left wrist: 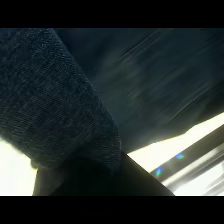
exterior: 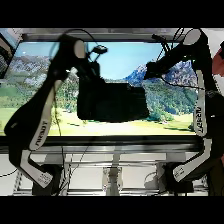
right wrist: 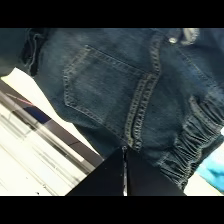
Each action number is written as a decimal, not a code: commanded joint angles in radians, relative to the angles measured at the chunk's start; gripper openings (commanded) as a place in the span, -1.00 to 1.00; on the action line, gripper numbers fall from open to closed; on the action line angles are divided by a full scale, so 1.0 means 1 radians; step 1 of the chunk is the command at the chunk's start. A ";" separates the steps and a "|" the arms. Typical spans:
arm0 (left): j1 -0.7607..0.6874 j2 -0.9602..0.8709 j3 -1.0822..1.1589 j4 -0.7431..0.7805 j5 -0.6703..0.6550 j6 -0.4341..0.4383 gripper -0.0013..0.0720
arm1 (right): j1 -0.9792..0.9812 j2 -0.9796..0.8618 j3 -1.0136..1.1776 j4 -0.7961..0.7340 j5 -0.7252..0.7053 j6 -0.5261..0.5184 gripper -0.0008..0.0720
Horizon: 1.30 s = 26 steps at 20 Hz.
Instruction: Fold the clothes and pants, and hang the long-sleeved shirts on hangers.
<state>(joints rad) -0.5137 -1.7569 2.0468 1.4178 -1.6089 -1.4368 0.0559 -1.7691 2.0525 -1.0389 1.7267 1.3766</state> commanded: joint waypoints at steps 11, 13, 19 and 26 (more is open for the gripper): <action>-0.052 -0.237 -0.002 -0.587 0.293 -0.007 -0.90 | 0.000 0.001 0.000 -0.092 -0.019 0.002 -0.94; -0.052 -0.271 -0.002 -0.657 0.308 -0.006 -0.90 | 0.000 0.000 0.000 -0.101 -0.019 0.002 -0.94; -0.052 -0.351 -0.004 -0.856 0.317 0.096 0.43 | 0.000 0.000 0.000 -0.156 -0.026 0.003 -0.30; -0.029 -0.346 -0.010 -0.999 0.266 0.190 0.17 | -0.033 0.000 0.000 -0.262 -0.056 0.050 0.65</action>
<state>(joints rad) -0.5556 -2.1036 2.0369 0.4770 -1.3083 -1.2972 0.0410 -1.7691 2.0525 -1.2560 1.6814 1.4002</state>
